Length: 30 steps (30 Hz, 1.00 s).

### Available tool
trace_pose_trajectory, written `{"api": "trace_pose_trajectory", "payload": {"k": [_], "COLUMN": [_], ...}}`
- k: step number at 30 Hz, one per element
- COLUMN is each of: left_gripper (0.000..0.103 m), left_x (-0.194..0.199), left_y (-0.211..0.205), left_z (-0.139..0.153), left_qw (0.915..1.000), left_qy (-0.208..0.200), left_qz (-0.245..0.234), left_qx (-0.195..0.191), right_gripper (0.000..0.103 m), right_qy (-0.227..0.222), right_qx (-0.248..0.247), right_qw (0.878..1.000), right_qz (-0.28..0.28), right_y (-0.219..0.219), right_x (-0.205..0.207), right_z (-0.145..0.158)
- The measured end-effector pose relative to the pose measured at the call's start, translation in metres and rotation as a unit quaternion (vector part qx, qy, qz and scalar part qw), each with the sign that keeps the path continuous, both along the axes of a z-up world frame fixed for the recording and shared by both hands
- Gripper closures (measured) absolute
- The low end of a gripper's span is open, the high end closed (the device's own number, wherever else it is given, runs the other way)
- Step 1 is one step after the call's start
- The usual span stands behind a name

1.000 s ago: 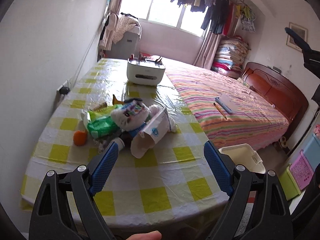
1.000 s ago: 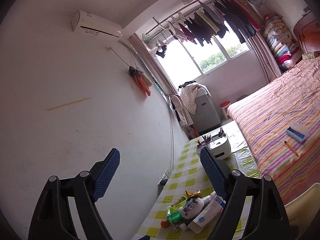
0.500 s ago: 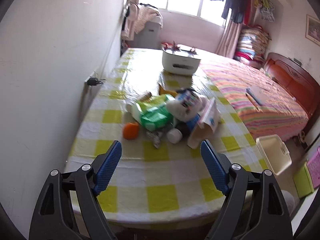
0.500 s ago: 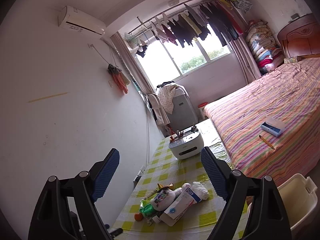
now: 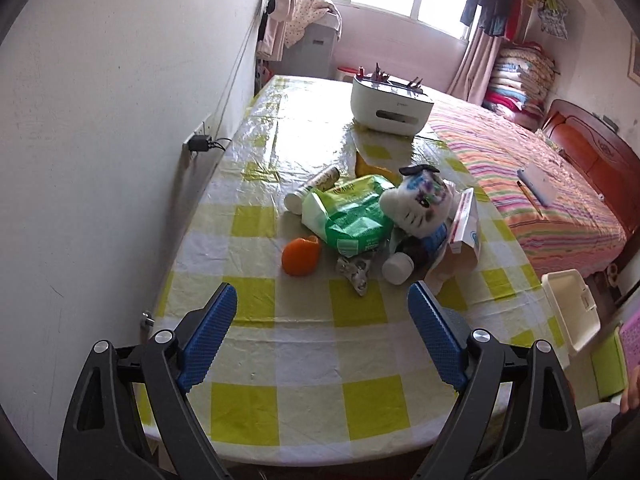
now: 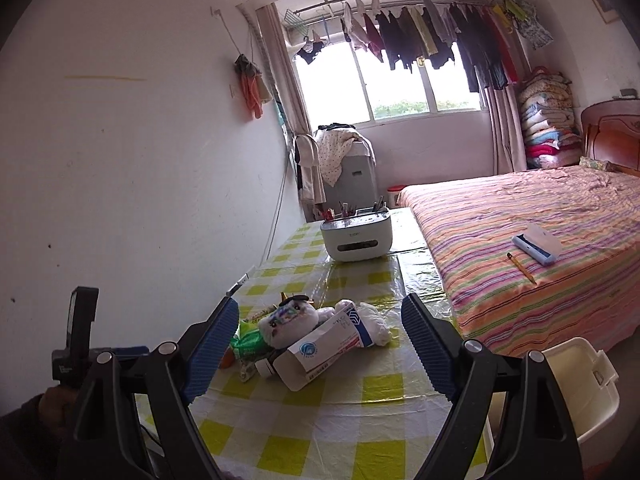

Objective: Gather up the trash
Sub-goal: 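Grasp the white blue-printed medicine box with the right gripper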

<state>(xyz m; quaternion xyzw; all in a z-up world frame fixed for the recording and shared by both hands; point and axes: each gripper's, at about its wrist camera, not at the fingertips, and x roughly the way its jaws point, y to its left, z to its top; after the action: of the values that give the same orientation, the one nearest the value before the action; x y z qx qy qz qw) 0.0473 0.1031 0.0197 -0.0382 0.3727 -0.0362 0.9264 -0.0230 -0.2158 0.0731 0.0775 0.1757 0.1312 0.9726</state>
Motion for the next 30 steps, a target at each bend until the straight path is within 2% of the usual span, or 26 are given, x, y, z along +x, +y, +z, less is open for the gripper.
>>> {"api": "trace_pose_trajectory", "payload": {"k": [2, 4, 7, 11, 15, 19, 22, 25, 27, 28, 29, 30], "left_gripper": [0.017, 0.017, 0.017, 0.017, 0.017, 0.017, 0.017, 0.017, 0.017, 0.017, 0.017, 0.017], "left_x": [0.007, 0.017, 0.039, 0.063, 0.08, 0.089, 0.093, 0.101, 0.107, 0.11, 0.114, 0.118], "left_y": [-0.006, -0.014, -0.025, -0.036, -0.039, -0.034, -0.027, -0.025, -0.026, -0.028, -0.031, -0.035], "left_z": [0.011, 0.026, 0.042, 0.049, 0.039, 0.029, 0.029, 0.029, 0.027, 0.025, 0.024, 0.021], "left_qw": [0.9996, 0.9995, 0.9994, 0.998, 0.9972, 0.9967, 0.9954, 0.9939, 0.9934, 0.9938, 0.9946, 0.9954], "left_qy": [-0.011, -0.023, -0.022, -0.023, -0.012, 0.0, -0.019, -0.035, -0.04, -0.039, -0.037, -0.036], "left_qz": [0.02, 0.019, 0.024, 0.039, 0.05, 0.072, 0.089, 0.102, 0.108, 0.105, 0.097, 0.087], "left_qx": [0.019, 0.007, -0.013, -0.045, -0.054, -0.038, -0.032, -0.022, -0.007, -0.001, 0.006, 0.014], "right_gripper": [0.022, 0.022, 0.022, 0.022, 0.022, 0.022, 0.022, 0.022, 0.036, 0.048, 0.051, 0.051], "right_qy": [0.013, 0.049, 0.133, 0.22, 0.294, 0.321, 0.353, 0.374, 0.376, 0.372, 0.368, 0.365], "right_qx": [-0.008, -0.016, 0.025, 0.102, 0.169, 0.191, 0.226, 0.243, 0.252, 0.269, 0.276, 0.263], "right_qw": [1.0, 0.999, 0.991, 0.97, 0.941, 0.927, 0.907, 0.894, 0.891, 0.888, 0.888, 0.893], "right_qz": [0.008, 0.008, 0.018, 0.018, 0.002, -0.03, -0.04, -0.037, -0.044, -0.026, -0.014, -0.021], "right_y": [0.005, 0.012, 0.015, 0.02, 0.029, 0.033, 0.03, 0.03, 0.024, 0.021, 0.018, 0.015], "right_x": [0.007, 0.028, 0.07, 0.116, 0.152, 0.178, 0.196, 0.213, 0.217, 0.218, 0.218, 0.215], "right_z": [-0.001, -0.007, -0.026, -0.056, -0.085, -0.109, -0.129, -0.147, -0.156, -0.16, -0.158, -0.155]}}
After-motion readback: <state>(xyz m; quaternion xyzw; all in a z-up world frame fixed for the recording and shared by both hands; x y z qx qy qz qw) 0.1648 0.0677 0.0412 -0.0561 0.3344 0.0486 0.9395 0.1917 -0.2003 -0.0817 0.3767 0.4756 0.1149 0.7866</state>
